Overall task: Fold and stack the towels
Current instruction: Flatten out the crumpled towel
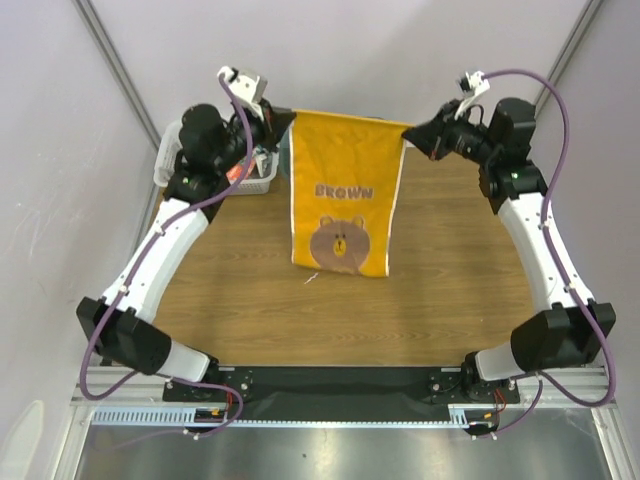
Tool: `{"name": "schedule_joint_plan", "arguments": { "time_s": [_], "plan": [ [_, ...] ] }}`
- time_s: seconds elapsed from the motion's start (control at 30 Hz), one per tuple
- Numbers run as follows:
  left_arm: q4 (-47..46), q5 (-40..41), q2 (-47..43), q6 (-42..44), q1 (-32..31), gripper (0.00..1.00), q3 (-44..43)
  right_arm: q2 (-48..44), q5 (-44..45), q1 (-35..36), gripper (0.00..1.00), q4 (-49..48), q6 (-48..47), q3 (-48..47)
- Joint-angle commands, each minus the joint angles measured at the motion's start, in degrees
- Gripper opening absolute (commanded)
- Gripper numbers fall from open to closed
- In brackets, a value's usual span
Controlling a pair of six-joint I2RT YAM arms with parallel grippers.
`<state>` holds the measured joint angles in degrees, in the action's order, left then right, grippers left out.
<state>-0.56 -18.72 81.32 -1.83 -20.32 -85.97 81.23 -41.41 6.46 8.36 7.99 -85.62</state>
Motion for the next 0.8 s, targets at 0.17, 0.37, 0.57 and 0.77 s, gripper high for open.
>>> {"name": "schedule_joint_plan", "arguments": {
  "time_s": [0.17, 0.37, 0.57, 0.77],
  "plan": [
    [3.8, 0.4, 6.7, 10.0, 5.3, 0.0, -23.7, 6.5, 5.7, -2.2, 0.0, -3.3, -2.9, -18.3],
    [4.9, -1.9, 5.2, 9.6, 5.5, 0.0, -26.0, 4.4, 4.1, -2.5, 0.0, -3.9, -2.4, -20.0],
    [4.6, -3.4, -3.9, 7.2, 5.4, 0.0, -18.5, -2.6, 3.9, -2.4, 0.0, -0.5, -2.8, -17.2],
    [3.3, -2.8, -20.7, 3.0, 5.3, 0.0, -6.6, -15.5, 4.7, -2.2, 0.0, 5.2, -1.9, -11.6]
  ]
}}
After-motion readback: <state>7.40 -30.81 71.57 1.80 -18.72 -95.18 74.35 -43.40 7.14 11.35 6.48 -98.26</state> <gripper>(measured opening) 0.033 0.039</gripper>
